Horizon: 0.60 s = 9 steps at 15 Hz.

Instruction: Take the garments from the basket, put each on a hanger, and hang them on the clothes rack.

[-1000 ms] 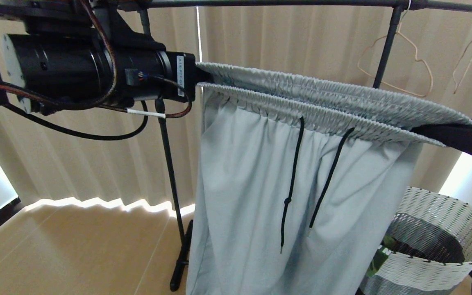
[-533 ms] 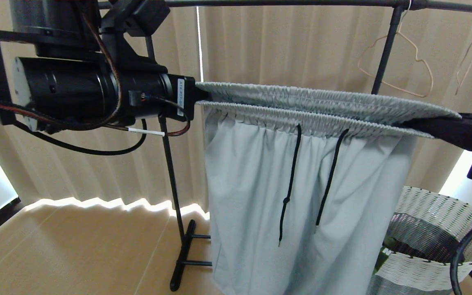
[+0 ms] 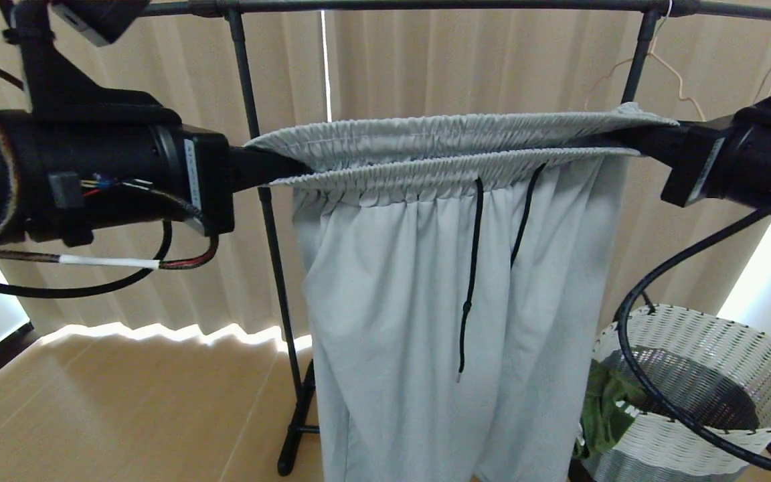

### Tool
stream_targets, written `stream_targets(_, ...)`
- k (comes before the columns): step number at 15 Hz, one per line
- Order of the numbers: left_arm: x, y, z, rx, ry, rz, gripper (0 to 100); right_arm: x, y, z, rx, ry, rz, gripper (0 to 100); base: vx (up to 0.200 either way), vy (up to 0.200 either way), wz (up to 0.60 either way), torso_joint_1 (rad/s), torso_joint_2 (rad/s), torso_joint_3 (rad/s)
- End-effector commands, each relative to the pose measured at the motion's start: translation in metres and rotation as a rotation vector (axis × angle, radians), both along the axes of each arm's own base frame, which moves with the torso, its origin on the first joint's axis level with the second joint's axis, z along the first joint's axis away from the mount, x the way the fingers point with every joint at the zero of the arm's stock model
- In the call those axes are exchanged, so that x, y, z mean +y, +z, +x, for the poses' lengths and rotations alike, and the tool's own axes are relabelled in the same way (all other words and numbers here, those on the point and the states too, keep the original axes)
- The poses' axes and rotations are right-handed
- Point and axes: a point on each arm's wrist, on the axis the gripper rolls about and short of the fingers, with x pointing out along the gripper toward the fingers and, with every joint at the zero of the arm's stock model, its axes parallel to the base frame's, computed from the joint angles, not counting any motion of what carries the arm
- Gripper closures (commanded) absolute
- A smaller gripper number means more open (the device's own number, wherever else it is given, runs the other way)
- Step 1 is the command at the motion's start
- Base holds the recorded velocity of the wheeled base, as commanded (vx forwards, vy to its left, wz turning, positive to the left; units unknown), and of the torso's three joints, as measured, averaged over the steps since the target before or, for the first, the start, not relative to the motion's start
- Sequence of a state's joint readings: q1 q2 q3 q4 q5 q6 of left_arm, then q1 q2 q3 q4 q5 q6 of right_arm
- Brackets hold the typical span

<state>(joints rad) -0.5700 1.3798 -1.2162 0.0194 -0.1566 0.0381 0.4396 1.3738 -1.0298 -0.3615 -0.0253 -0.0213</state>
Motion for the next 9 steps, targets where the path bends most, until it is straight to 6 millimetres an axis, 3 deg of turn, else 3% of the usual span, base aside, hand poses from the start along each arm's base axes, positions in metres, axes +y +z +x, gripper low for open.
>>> stream_targets(1,0.017,0.005,-0.034,-0.034,-0.122,-0.042,100,0.013,-0.007,0.026,0.012,0.008,-0.006,100,0.0,0.0,0.0,0.0,0.0,0.0)
stream_targets(4,0.019,0.0,-0.048,-0.028,-0.226,-0.052,100,0.019,-0.008,0.039,0.0,0.011,0.001,100,0.0,0.0,0.0,0.0,0.0,0.0)
stream_targets(9,0.016,-0.004,-0.051,-0.048,-0.255,-0.018,100,0.02,-0.008,0.041,-0.016,0.011,0.011,100,0.0,0.0,0.0,0.0,0.0,0.0)
